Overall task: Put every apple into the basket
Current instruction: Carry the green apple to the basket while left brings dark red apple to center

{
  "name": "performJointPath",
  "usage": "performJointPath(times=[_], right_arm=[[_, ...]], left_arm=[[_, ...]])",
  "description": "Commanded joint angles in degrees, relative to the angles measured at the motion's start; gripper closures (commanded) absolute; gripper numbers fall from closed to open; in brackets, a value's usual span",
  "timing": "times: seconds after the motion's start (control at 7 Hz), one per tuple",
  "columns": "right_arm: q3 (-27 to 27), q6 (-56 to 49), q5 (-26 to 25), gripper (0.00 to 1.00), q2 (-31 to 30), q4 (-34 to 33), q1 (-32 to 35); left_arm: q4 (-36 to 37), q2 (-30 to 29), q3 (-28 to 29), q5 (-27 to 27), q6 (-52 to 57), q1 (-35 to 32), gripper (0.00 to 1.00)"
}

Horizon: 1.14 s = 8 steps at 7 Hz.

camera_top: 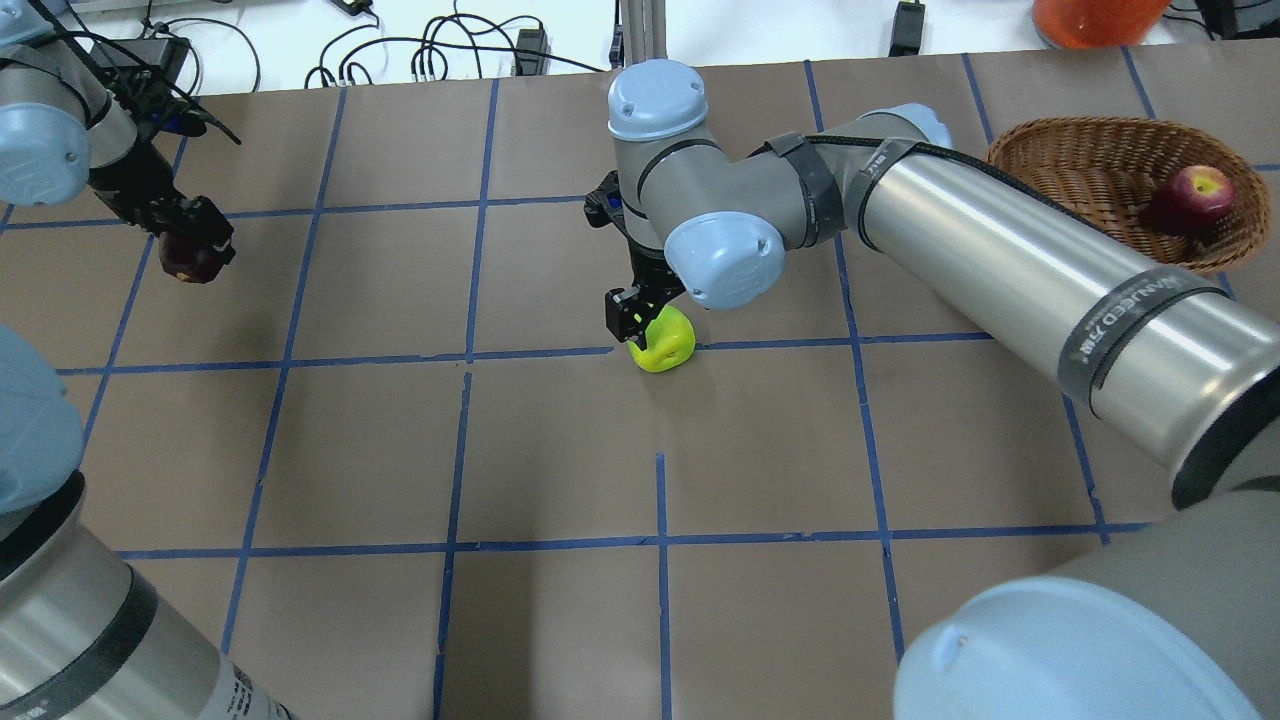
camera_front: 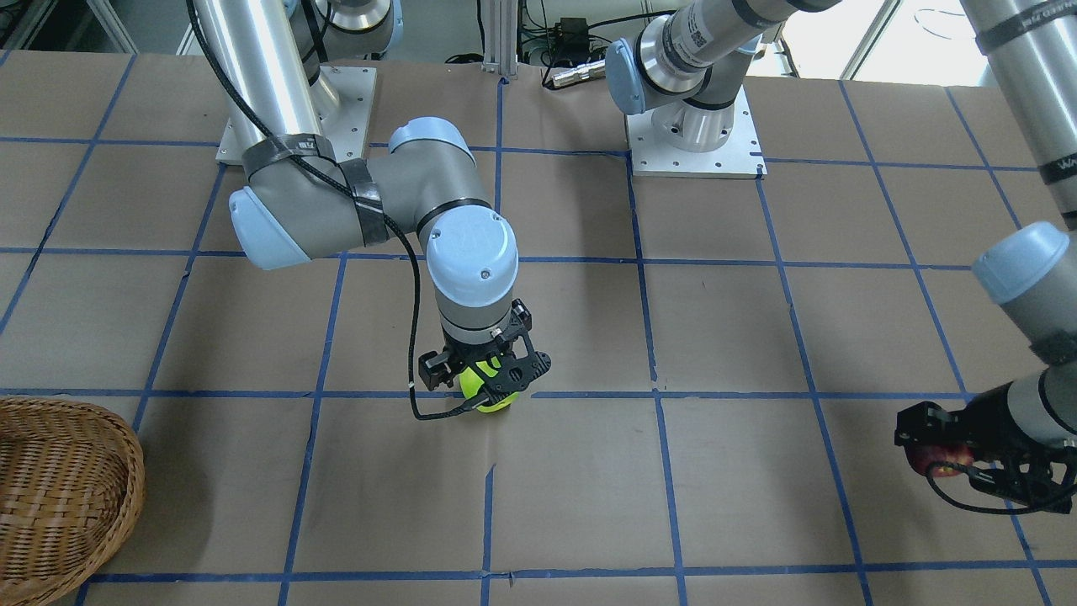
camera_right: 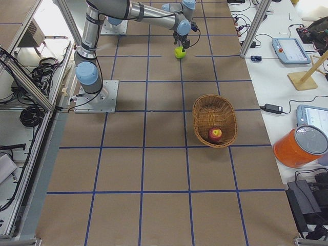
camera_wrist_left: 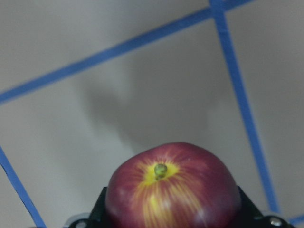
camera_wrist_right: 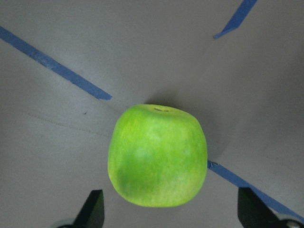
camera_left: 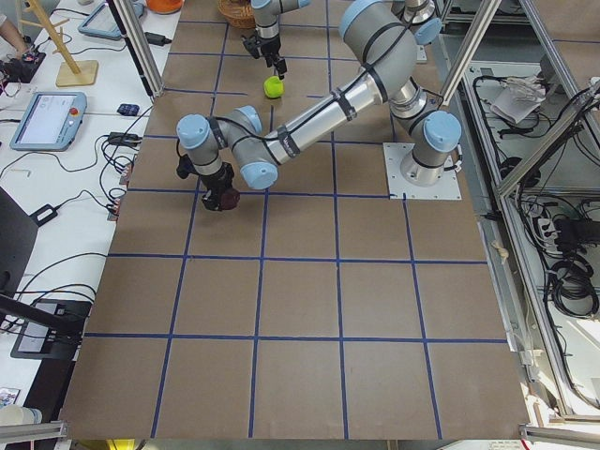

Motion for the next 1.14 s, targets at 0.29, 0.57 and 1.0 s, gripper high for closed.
performJointPath(times=[0.29, 0.57, 1.0], right_arm=[[2.24, 0.12, 0.11, 0.00, 3.18, -4.34, 0.01], [2.07, -0.14, 0.20, 0.30, 4.15, -7.77, 0.01], [1.81, 0.04, -1.47, 1.00, 1.97, -7.08, -2.52]], left_arm=[[-1.23, 17.34, -15.72, -3.25, -31.99, -15.73, 0.61], [5.31, 17.71, -18.54, -3.08, -48.39, -29.62, 0.60], [18.68, 15.78, -25.65, -3.52, -58.82, -35.40, 0.60]])
